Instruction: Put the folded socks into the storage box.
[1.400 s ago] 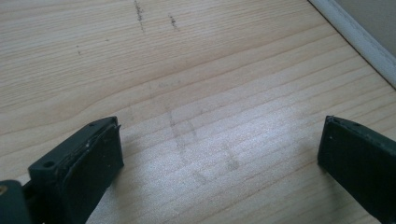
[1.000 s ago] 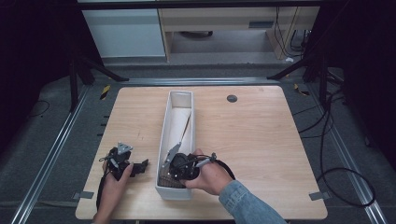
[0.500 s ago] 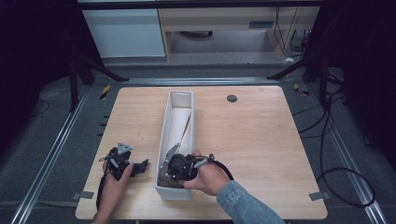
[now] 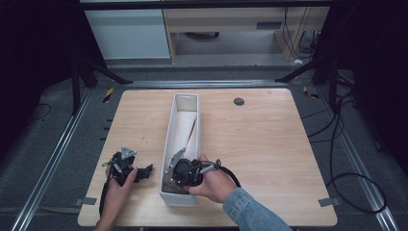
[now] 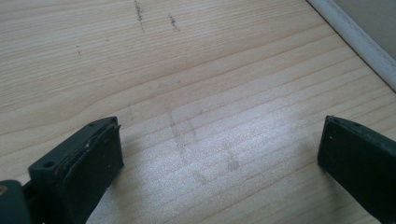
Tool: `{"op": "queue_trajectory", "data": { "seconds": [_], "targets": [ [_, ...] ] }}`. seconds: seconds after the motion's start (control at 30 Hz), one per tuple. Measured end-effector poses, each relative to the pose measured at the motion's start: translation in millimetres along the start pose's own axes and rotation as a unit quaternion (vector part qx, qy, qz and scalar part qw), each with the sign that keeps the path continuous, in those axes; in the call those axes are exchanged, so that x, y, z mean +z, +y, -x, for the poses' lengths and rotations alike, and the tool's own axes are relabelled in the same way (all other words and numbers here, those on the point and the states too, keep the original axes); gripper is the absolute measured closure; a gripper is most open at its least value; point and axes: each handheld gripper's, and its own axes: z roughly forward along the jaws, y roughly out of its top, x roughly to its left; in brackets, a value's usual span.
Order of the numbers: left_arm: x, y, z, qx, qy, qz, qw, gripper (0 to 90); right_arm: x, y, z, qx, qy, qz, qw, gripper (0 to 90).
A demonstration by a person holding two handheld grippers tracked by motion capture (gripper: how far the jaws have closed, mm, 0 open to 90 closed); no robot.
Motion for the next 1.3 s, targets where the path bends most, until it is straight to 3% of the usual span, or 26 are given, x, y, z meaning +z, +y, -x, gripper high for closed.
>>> {"op": "queue_trajectory", "data": {
  "seconds": [0.17,0.5,0.73,0.8,0.87,1.0,1.13,1.3],
  "targets": [
    [0.0,0.0,0.0,0.0,0.0,0.0,1.0,0.0,-2.6,-0.8,2.6,0.006,-0.004,0.006,1.0,79.4],
    [0.0,0.0,0.1,-0.001,0.0,0.0,1.0,0.0,-23.0,-3.2,12.4,0.025,-0.018,0.046,0.9985,64.8],
    [0.0,0.0,0.0,0.0,0.0,0.0,1.0,0.0,-39.2,-1.4,16.5,0.036,-0.046,0.066,0.9961,46.5],
    [0.0,0.0,0.0,0.0,0.0,0.0,1.0,0.0,-43.8,-0.6,17.1,0.04,-0.053,0.074,0.995,38.2],
    [0.0,0.0,0.0,0.0,0.0,0.0,1.0,0.0,-46.7,0.5,18.2,0.051,-0.065,0.078,0.9935,24.5],
    [0.0,0.0,0.0,0.0,0.0,0.0,1.0,0.0,-50.8,2.4,22.3,0.068,-0.085,0.086,0.9903,10.1],
    [0.0,0.0,0.0,0.0,0.0,0.0,1.0,0.0,-56.1,3.5,26.5,0.077,-0.087,0.105,0.9876,6.0],
    [0.0,0.0,0.0,0.0,0.0,0.0,1.0,0.0,-64.2,5.5,29.7,0.071,-0.097,0.114,0.9862,5.4]
  ]
}}
